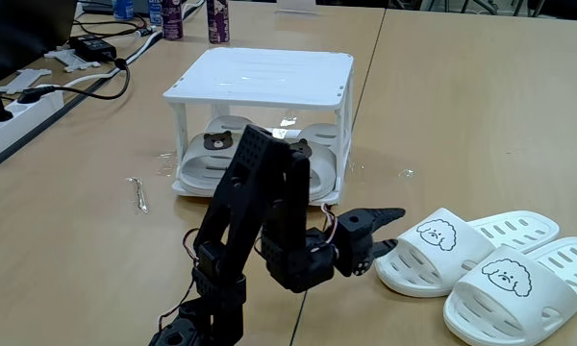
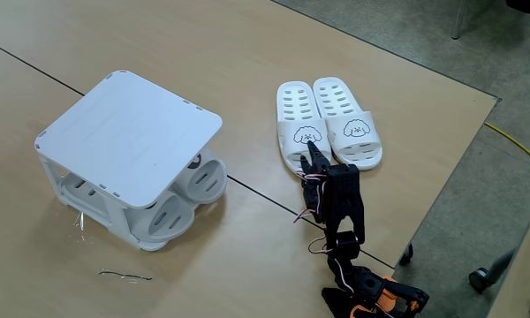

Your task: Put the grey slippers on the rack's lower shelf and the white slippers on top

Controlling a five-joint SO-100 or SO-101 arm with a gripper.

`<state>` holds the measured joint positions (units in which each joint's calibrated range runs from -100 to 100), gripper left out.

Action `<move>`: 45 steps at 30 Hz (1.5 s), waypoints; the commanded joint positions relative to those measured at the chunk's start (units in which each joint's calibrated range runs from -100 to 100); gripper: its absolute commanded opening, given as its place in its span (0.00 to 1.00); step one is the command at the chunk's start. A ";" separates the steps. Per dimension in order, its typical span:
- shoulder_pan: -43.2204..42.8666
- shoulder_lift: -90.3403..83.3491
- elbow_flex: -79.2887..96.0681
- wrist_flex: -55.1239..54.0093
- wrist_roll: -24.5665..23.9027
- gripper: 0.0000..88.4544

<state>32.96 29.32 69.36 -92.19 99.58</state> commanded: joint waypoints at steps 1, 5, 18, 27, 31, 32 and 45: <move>0.26 3.96 -7.25 -0.56 0.42 0.35; 0.26 7.41 -14.56 -0.39 0.42 0.36; 3.14 16.92 -53.26 27.74 0.42 0.36; 3.80 10.02 -67.78 44.39 0.42 0.01; 3.80 -3.19 -71.03 58.80 0.42 0.01; 3.80 -6.73 -72.20 62.77 0.42 0.01; -0.80 -41.39 -91.87 116.69 0.42 0.01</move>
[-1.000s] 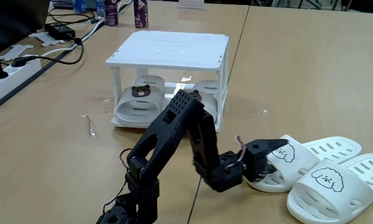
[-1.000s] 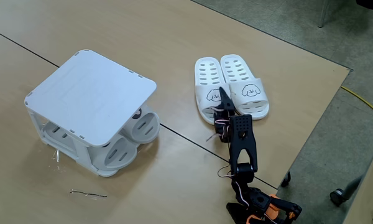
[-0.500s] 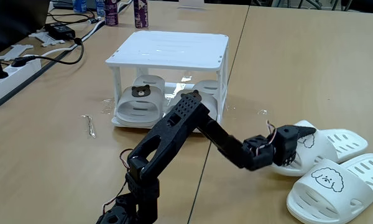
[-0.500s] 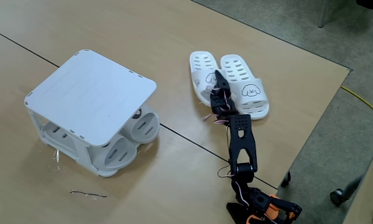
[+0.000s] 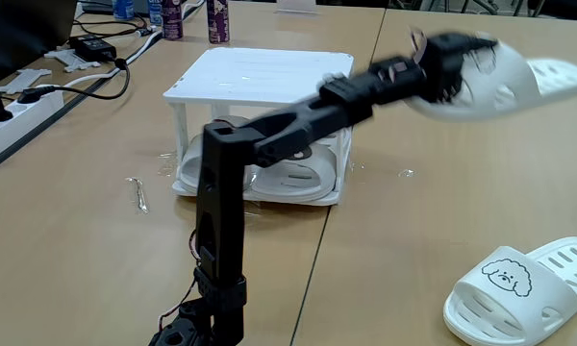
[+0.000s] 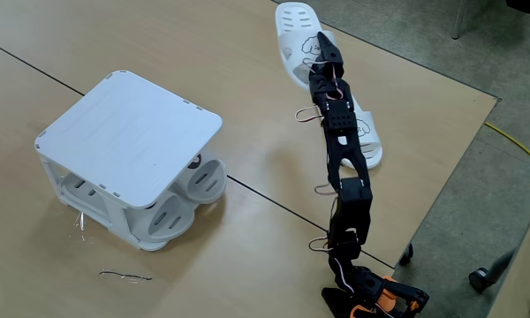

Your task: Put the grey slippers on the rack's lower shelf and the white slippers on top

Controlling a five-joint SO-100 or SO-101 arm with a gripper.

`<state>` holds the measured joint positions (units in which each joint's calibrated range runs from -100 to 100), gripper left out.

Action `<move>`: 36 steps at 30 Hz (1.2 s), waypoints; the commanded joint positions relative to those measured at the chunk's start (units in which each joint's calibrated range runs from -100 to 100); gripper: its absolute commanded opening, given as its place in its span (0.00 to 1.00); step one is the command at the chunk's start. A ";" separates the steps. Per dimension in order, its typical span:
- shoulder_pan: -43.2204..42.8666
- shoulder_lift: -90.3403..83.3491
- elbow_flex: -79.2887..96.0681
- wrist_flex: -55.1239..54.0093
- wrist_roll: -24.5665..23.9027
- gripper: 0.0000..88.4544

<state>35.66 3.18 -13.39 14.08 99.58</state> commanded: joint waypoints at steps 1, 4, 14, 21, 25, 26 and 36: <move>-5.47 -17.61 -9.21 12.15 0.42 0.01; -15.59 -23.83 -8.85 15.09 0.42 0.01; -48.24 -18.11 -12.64 14.65 0.42 0.01; -51.12 9.82 -45.93 14.57 0.42 0.01; -50.87 23.03 -59.64 14.48 0.42 0.01; -50.87 26.15 -62.44 14.22 0.42 0.01; -49.88 51.64 -79.94 5.94 0.42 0.01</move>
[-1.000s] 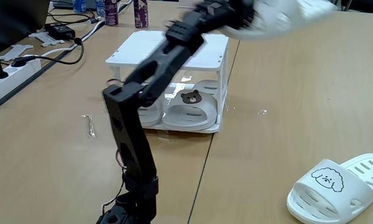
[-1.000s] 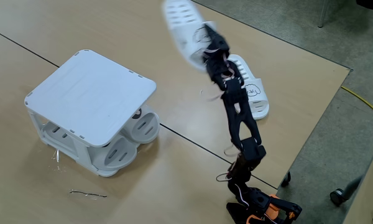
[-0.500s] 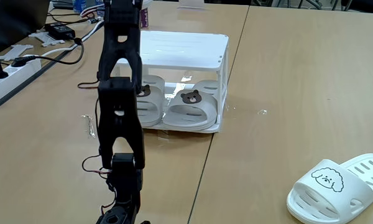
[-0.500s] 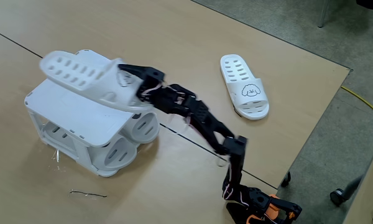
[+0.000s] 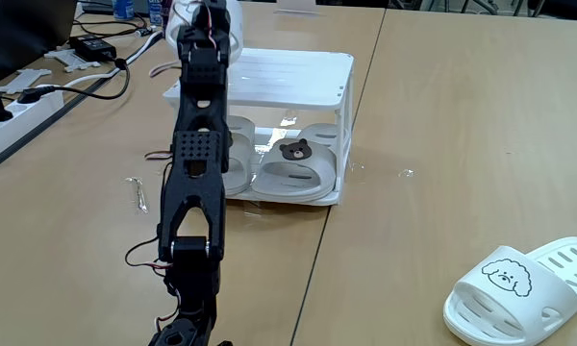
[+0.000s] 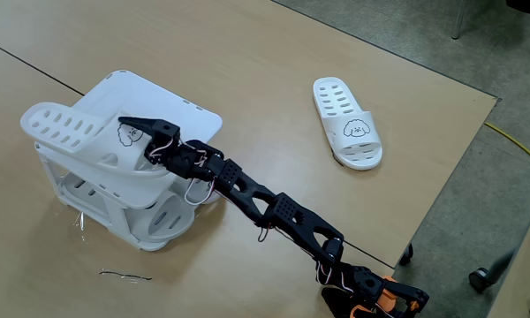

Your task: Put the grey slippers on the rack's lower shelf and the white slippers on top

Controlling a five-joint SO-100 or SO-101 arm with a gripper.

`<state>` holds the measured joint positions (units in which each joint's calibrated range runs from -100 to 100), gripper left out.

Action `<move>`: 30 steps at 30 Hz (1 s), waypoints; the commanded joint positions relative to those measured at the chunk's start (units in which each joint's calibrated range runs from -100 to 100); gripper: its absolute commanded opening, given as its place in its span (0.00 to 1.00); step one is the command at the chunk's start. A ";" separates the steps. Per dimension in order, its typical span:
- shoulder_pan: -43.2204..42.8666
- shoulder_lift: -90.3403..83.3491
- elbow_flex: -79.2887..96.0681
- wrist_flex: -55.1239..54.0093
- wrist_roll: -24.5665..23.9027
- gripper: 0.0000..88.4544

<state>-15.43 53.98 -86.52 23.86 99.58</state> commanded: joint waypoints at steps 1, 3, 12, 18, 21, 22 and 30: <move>1.45 1.93 -6.71 -4.36 0.42 0.01; 1.86 3.61 -6.26 -4.62 0.42 0.01; 2.11 0.25 1.59 -4.54 0.42 0.24; 2.03 -12.20 17.92 -4.54 0.42 0.30; 2.03 -18.18 24.32 -4.54 0.42 0.30; 2.03 -19.94 26.67 -4.54 0.42 0.30; 0.55 -39.21 53.37 -4.54 0.42 0.30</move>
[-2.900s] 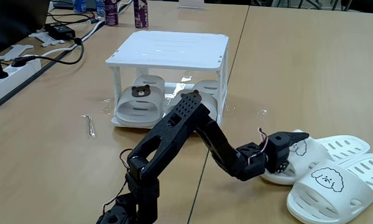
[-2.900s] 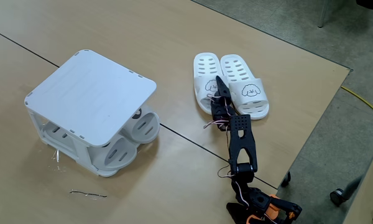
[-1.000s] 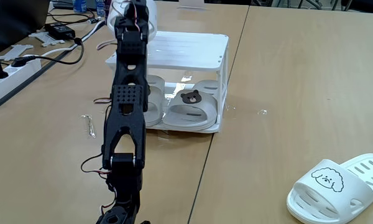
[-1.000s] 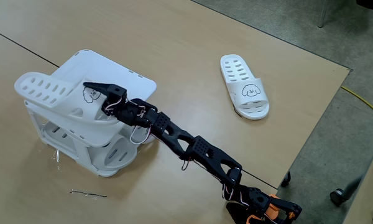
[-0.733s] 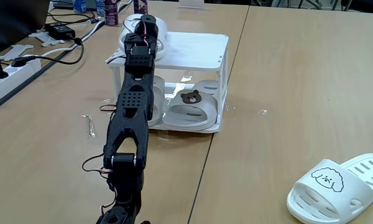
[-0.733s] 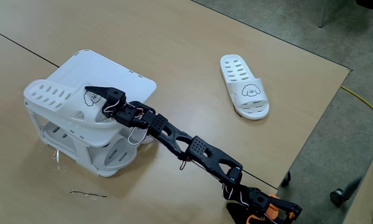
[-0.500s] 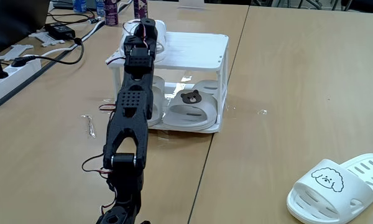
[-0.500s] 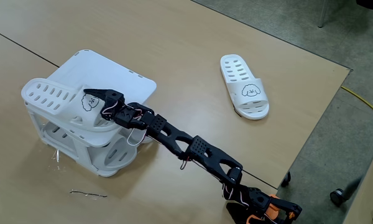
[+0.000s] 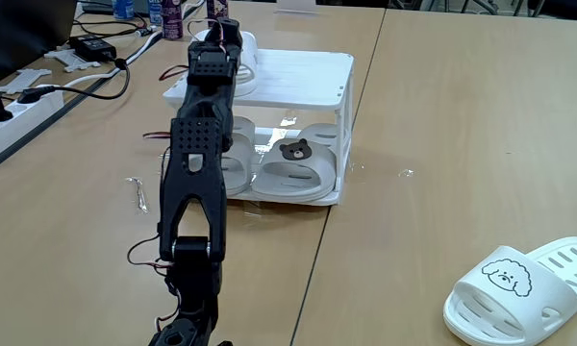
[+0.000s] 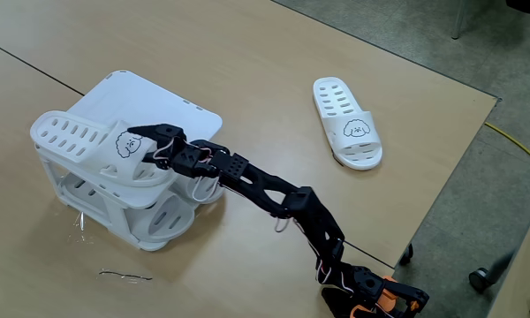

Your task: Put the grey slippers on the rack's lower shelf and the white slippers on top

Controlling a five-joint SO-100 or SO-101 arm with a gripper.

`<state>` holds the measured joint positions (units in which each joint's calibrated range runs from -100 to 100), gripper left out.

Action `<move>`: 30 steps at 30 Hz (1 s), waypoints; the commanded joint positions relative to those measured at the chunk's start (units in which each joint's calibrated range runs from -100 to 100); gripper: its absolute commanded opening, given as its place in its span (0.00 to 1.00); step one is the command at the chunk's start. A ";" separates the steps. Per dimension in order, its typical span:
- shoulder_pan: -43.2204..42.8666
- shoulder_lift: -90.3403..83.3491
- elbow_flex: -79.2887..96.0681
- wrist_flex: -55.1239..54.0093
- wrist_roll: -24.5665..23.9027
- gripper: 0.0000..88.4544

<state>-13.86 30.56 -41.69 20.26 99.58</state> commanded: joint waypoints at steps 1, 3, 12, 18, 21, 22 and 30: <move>-1.11 -18.57 12.96 -0.93 0.42 0.29; -1.11 -25.63 22.16 -1.02 0.42 0.29; 4.07 -52.56 41.46 -1.10 0.42 0.11; 14.02 -65.85 71.77 -27.68 0.42 0.05; 17.81 -71.49 94.87 -45.45 0.42 0.04; 19.29 -72.50 102.18 -50.97 0.42 0.05; 31.46 -65.26 134.65 -72.54 0.42 0.05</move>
<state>13.03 -38.97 89.67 -46.01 99.58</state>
